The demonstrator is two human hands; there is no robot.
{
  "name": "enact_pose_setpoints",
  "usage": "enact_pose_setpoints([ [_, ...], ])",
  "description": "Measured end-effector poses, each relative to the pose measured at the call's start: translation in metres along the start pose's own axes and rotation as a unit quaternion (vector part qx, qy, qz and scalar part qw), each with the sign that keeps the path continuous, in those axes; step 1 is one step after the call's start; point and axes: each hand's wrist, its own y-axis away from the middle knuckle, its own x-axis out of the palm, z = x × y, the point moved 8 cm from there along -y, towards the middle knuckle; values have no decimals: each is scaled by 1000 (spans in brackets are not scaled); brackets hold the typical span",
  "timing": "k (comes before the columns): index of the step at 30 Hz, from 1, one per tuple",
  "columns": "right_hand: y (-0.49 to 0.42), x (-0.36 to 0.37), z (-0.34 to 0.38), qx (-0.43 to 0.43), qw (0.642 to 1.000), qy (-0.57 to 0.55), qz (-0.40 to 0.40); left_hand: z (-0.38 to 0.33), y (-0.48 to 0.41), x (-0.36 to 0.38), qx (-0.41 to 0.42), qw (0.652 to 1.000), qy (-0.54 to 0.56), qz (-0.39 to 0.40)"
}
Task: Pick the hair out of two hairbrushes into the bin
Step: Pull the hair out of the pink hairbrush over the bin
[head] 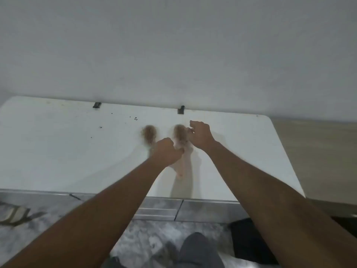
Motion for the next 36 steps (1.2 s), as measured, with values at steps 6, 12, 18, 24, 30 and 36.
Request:
enact_pose_setpoints([
  [6, 9, 11, -6, 9, 999, -29, -28, -2, 4, 22, 0, 999, -22, 43],
  [12, 12, 11, -15, 24, 994, -69, -77, 8, -7, 23, -15, 990, 122, 62],
  [18, 14, 18, -24, 48, 976, -176, -120, 15, -10, 23, 3, 977, 197, 78],
  [24, 10, 20, -16, -6, 981, -120, -151, 14, -3, 18, 23, 971, 218, 90],
  [30, 24, 17, -11, -33, 977, -120, -172, 15, 16, 16, 54, 967, 241, 56],
  [36, 44, 10, 8, -40, 975, -140, -166, 21, 51, 4, 66, 957, 280, 33],
])
